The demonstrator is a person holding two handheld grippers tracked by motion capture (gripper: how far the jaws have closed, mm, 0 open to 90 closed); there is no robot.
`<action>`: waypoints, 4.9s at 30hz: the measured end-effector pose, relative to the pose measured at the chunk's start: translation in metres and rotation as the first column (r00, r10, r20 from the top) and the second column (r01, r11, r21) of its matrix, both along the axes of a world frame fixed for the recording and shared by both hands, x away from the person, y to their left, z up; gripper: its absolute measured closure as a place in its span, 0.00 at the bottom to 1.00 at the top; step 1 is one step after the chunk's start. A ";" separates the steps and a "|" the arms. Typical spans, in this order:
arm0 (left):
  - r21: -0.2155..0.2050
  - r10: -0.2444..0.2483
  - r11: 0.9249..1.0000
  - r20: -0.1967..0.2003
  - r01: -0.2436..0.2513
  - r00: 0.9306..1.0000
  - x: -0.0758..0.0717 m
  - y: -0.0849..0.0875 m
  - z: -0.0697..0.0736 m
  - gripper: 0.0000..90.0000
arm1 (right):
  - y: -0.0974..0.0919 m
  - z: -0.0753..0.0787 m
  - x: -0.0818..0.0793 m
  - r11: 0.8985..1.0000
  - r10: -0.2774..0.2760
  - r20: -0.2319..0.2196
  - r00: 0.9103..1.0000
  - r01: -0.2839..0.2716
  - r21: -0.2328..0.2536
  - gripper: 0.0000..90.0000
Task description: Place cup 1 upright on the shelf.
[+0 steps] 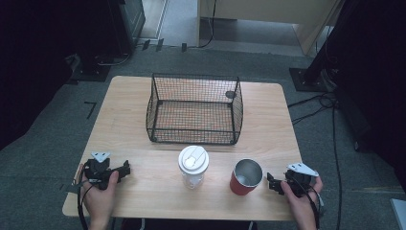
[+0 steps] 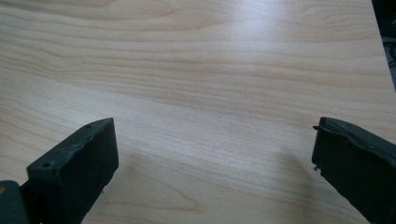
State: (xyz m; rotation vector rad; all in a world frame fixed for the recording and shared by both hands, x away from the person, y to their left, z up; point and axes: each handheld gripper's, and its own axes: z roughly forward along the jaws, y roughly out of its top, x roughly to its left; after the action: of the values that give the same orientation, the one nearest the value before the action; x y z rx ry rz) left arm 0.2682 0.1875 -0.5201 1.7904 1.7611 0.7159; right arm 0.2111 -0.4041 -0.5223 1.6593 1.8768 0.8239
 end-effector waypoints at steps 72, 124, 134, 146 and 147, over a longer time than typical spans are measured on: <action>0.001 -0.001 1.000 0.000 0.001 1.000 0.000 0.000 0.000 0.00 | 0.076 0.050 -0.047 0.881 0.438 0.182 0.880 -0.461 0.107 0.05; 0.000 0.000 1.000 0.000 0.000 1.000 0.000 0.000 0.000 0.00 | 0.110 0.074 -0.028 0.943 0.262 0.253 0.931 -0.303 0.140 0.08; 0.000 0.000 1.000 0.000 0.000 1.000 0.000 0.000 0.000 0.00 | 0.112 0.088 -0.021 0.945 0.244 0.266 0.933 -0.290 0.151 0.08; 0.000 0.000 1.000 0.001 0.000 1.000 0.000 0.000 0.000 0.00 | 0.118 0.114 -0.010 0.947 0.241 0.313 0.919 -0.293 0.132 0.08; -0.001 0.000 1.000 0.001 0.000 1.000 0.000 0.000 0.000 0.00 | 0.118 0.117 -0.009 0.947 0.239 0.315 0.919 -0.291 0.132 0.08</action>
State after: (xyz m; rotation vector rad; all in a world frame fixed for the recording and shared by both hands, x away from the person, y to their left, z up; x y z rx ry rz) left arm 0.2682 0.1875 -0.5201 1.7894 1.7610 0.7160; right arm 0.2025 -0.2865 -0.4056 1.3000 1.8802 1.3088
